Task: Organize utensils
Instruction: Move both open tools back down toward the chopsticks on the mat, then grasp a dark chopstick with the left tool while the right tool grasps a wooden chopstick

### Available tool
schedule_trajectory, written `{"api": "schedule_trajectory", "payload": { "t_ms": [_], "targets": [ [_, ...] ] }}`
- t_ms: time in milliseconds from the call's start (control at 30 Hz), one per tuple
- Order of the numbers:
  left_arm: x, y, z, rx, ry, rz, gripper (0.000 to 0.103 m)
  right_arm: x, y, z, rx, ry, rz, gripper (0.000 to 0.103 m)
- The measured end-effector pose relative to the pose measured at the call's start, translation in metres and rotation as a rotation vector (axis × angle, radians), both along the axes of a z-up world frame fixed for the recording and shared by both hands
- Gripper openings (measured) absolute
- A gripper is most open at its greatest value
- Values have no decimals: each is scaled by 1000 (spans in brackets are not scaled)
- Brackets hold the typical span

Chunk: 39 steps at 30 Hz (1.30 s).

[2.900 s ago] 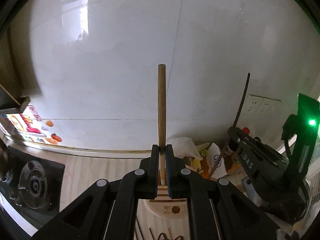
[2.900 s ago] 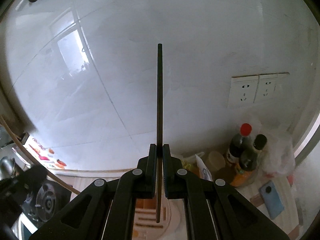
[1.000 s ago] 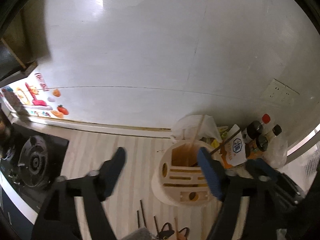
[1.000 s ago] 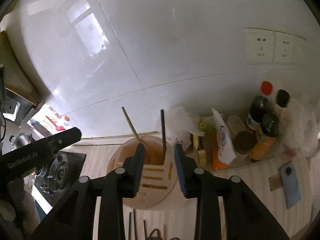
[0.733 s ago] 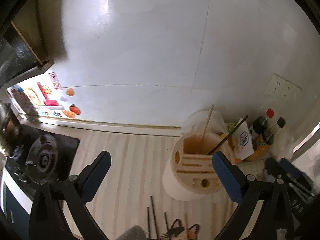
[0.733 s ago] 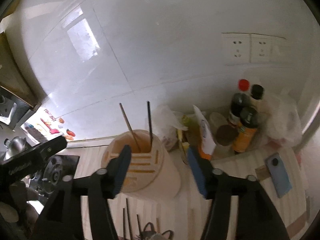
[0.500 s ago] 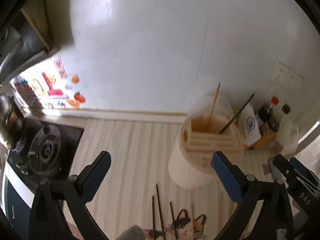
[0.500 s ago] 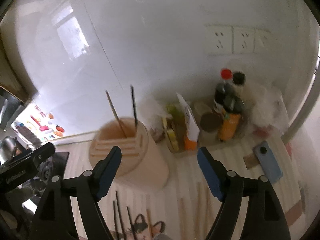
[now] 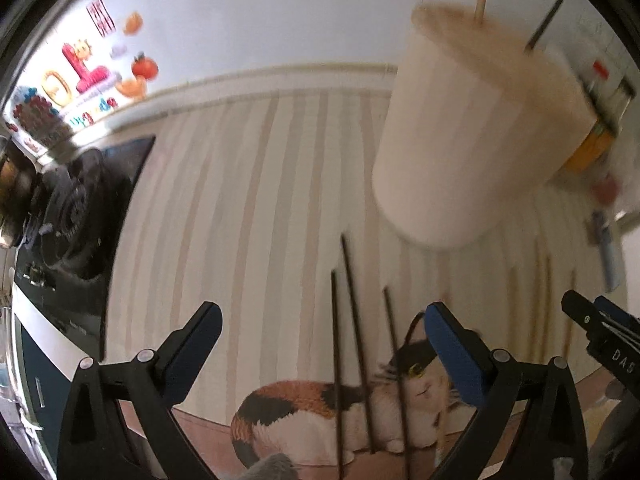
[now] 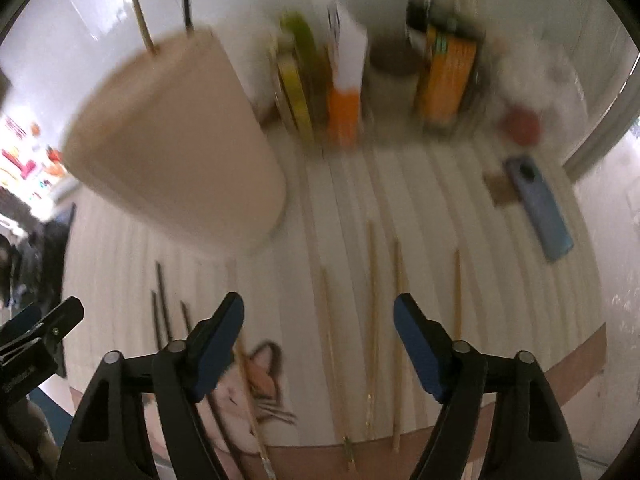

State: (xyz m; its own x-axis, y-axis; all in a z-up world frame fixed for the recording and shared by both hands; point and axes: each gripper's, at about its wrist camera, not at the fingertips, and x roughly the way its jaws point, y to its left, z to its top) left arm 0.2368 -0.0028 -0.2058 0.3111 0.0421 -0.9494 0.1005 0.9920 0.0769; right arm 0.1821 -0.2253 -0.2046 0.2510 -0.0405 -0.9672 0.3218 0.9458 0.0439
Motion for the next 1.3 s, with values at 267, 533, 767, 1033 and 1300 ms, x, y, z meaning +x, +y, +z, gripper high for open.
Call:
{"api": "schedule_trajectory", "payload": {
  "t_ms": [267, 533, 767, 1033, 1300],
  "targets": [
    [-12, -2, -51, 30, 125, -10, 103, -13, 1, -54, 14, 130, 13, 57],
    [-16, -5, -86, 16, 214, -24, 102, -22, 6, -87, 5, 202, 42, 48],
    [-19, -2, -112, -5, 286, -24, 53, -33, 3, -106, -7, 236, 48, 36],
    [-20, 1, -106, -30, 270, -42, 10, -38, 6, -107, -48, 232, 71, 11],
    [-7, 36, -101, -120, 300, -19, 10, -34, 19, -105, -4, 242, 78, 7]
  ]
}}
